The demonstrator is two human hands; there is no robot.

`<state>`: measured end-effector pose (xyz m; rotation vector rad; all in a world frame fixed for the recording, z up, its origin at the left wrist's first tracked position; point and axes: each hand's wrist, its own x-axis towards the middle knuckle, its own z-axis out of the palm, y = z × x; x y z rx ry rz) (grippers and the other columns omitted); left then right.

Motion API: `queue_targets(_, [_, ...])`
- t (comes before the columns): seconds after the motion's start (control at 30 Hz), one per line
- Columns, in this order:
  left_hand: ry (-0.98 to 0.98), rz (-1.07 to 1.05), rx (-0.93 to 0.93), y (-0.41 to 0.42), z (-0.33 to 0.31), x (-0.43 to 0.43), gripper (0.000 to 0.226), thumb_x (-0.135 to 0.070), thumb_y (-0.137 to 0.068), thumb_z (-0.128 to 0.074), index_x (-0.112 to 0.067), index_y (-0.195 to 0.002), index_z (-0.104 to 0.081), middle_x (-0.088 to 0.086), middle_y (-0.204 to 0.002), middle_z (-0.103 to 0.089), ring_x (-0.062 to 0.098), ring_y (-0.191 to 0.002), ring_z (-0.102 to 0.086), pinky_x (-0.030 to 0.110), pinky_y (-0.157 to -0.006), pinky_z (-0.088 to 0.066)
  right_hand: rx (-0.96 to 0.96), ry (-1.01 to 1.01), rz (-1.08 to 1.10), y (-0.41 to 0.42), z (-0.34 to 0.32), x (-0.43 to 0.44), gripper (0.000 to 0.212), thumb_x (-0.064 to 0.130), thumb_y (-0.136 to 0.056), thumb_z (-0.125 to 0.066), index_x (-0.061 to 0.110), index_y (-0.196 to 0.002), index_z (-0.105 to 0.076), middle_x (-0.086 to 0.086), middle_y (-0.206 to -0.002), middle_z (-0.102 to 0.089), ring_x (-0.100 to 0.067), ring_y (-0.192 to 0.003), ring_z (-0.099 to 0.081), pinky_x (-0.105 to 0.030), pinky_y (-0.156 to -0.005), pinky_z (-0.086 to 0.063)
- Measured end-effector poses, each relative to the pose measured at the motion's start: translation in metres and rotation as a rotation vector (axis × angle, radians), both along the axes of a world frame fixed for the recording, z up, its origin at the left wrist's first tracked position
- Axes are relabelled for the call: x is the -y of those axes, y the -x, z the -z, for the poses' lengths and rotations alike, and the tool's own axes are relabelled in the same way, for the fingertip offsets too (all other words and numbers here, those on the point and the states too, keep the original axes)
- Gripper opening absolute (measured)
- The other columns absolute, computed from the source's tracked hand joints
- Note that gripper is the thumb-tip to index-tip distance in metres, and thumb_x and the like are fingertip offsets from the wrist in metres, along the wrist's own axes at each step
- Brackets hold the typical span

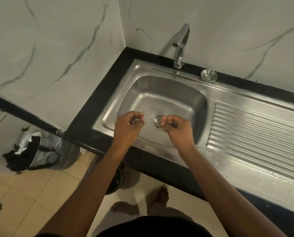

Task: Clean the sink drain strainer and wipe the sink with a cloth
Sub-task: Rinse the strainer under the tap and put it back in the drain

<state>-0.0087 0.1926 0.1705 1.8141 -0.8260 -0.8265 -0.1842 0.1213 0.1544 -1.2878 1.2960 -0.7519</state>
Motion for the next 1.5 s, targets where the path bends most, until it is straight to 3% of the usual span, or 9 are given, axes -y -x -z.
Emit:
queue_targets(0.2, [-0.03, 0.047, 0.01, 0.008, 0.009, 0.031, 0.017, -0.021, -0.092, -0.076, -0.022, -0.109, -0.079, -0.01, -0.105, -0.08, 0.011, -0.097, -0.075, 0.044, -0.096, -0.062, -0.018, -0.028, 0.037, 0.005, 0.003, 0.021, 0.018, 0.007, -0.09, -0.076, 0.024, -0.096, -0.08, 0.007, -0.093, -0.081, -0.011, -0.092, -0.077, -0.045, -0.095, -0.062])
queue_targets(0.37, [-0.066, 0.12, 0.013, 0.003, 0.021, 0.064, 0.017, -0.022, -0.092, -0.077, -0.024, -0.108, -0.079, -0.013, -0.104, -0.08, 0.01, -0.099, -0.075, 0.043, -0.096, -0.062, -0.056, -0.046, 0.112, 0.0, 0.009, 0.038, 0.016, 0.004, -0.091, -0.074, 0.013, -0.104, -0.079, 0.0, -0.096, -0.081, -0.017, -0.092, -0.077, -0.045, -0.095, -0.061])
queue_targets(0.67, [-0.085, 0.276, 0.042, -0.023, 0.038, 0.113, 0.016, -0.015, -0.093, -0.075, -0.017, -0.108, -0.08, -0.009, -0.103, -0.08, 0.006, -0.097, -0.073, 0.028, -0.09, -0.059, -0.119, -0.1, 0.264, -0.012, 0.022, 0.055, 0.018, 0.005, -0.093, -0.071, 0.012, -0.108, -0.078, -0.001, -0.098, -0.079, -0.017, -0.089, -0.075, -0.046, -0.094, -0.061])
queue_targets(0.9, [-0.087, 0.339, 0.019, -0.033, 0.039, 0.14, 0.016, -0.014, -0.093, -0.074, -0.016, -0.108, -0.079, -0.007, -0.105, -0.079, 0.011, -0.1, -0.073, 0.034, -0.095, -0.06, -0.106, -0.1, 0.332, -0.018, 0.022, 0.067, 0.018, 0.007, -0.094, -0.071, 0.013, -0.109, -0.077, 0.003, -0.104, -0.079, -0.012, -0.097, -0.074, -0.046, -0.096, -0.06])
queue_targets(1.07, [-0.084, 0.344, 0.002, -0.027, 0.035, 0.164, 0.017, -0.014, -0.094, -0.074, -0.016, -0.11, -0.079, -0.005, -0.104, -0.079, 0.014, -0.1, -0.074, 0.043, -0.096, -0.061, -0.108, -0.068, 0.345, -0.01, 0.018, 0.084, 0.017, 0.008, -0.093, -0.072, 0.015, -0.107, -0.078, 0.004, -0.101, -0.079, -0.011, -0.094, -0.075, -0.046, -0.097, -0.06])
queue_targets(1.2, [-0.071, 0.361, 0.023, -0.025, 0.029, 0.187, 0.016, -0.019, -0.096, -0.073, -0.019, -0.11, -0.078, -0.006, -0.104, -0.079, 0.012, -0.101, -0.073, 0.042, -0.097, -0.061, -0.111, -0.053, 0.345, -0.003, 0.017, 0.095, 0.016, 0.012, -0.094, -0.073, 0.018, -0.107, -0.079, 0.007, -0.1, -0.079, -0.007, -0.093, -0.075, -0.043, -0.096, -0.061])
queue_targets(1.33, [-0.04, 0.365, 0.035, -0.025, 0.019, 0.223, 0.017, -0.015, -0.097, -0.071, -0.014, -0.113, -0.077, 0.003, -0.107, -0.079, 0.019, -0.102, -0.074, 0.046, -0.099, -0.06, -0.126, -0.024, 0.359, 0.002, 0.017, 0.11, 0.015, 0.015, -0.094, -0.074, 0.019, -0.107, -0.078, 0.005, -0.096, -0.079, -0.01, -0.085, -0.073, -0.041, -0.093, -0.062])
queue_targets(1.5, [-0.016, 0.381, 0.114, -0.027, 0.008, 0.278, 0.023, -0.02, -0.098, -0.071, -0.015, -0.12, -0.074, 0.005, -0.111, -0.078, 0.022, -0.102, -0.074, 0.047, -0.099, -0.06, -0.146, 0.043, 0.369, 0.011, 0.009, 0.151, 0.017, 0.008, -0.095, -0.07, 0.015, -0.109, -0.077, 0.001, -0.097, -0.078, -0.011, -0.087, -0.072, -0.027, -0.085, -0.059])
